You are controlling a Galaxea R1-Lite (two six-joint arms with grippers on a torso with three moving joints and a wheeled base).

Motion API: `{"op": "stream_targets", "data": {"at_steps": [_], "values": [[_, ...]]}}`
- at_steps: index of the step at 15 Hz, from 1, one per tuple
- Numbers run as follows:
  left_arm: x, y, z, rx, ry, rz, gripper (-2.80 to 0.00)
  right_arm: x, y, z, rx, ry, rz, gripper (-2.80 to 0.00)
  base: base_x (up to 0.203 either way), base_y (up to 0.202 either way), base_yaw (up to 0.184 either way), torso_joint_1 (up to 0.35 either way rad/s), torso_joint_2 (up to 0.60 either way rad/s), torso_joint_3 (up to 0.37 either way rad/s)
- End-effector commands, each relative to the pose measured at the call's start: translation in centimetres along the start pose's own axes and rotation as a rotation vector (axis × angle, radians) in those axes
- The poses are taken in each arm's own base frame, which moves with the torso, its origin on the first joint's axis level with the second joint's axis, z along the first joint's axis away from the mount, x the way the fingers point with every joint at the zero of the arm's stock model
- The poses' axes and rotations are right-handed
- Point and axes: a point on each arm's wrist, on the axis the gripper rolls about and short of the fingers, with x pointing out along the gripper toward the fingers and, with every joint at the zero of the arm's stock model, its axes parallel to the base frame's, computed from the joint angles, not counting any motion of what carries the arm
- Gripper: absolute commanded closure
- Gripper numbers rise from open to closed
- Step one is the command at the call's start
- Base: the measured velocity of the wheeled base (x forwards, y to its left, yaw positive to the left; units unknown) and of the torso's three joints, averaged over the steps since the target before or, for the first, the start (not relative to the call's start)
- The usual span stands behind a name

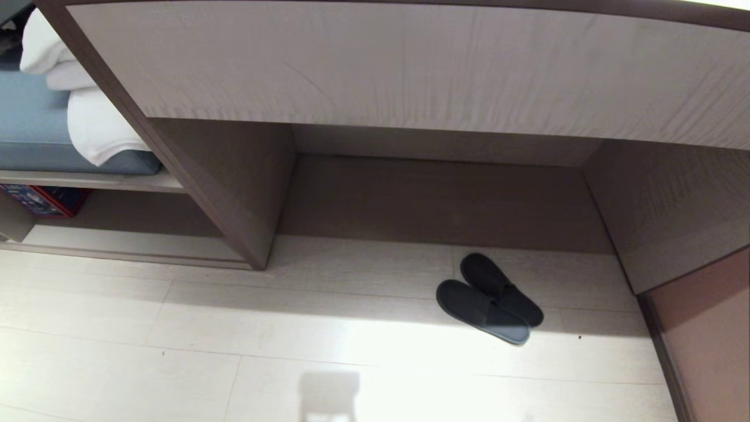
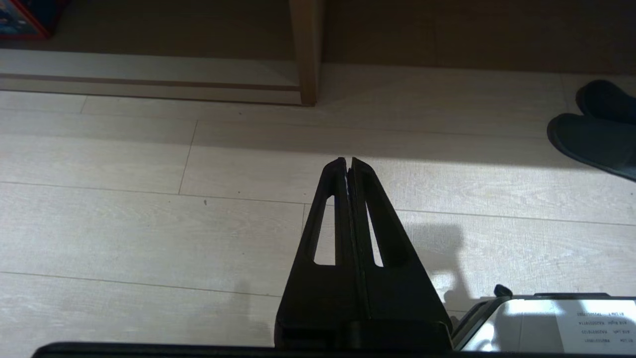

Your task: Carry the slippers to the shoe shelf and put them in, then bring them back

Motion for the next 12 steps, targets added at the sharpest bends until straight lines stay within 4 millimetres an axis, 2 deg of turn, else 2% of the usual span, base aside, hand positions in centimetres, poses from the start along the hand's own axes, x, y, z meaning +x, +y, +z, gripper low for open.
{"op": "stream_targets", "data": {"at_steps": [1, 12], "values": [[0.01, 0.0, 0.0, 0.0, 0.001, -0.001, 0.0, 0.01, 0.0, 0.02, -0.005, 0.0, -0.001, 0.0, 0.0, 0.0, 0.0, -0.001, 0.0, 0.197], [0.01, 0.0, 0.0, -0.002, 0.001, 0.0, 0.0, 0.01, 0.0, 0.02, -0.008, 0.0, 0.0, 0.0, 0.0, 0.0, 0.0, 0.001, 0.0, 0.201]]}}
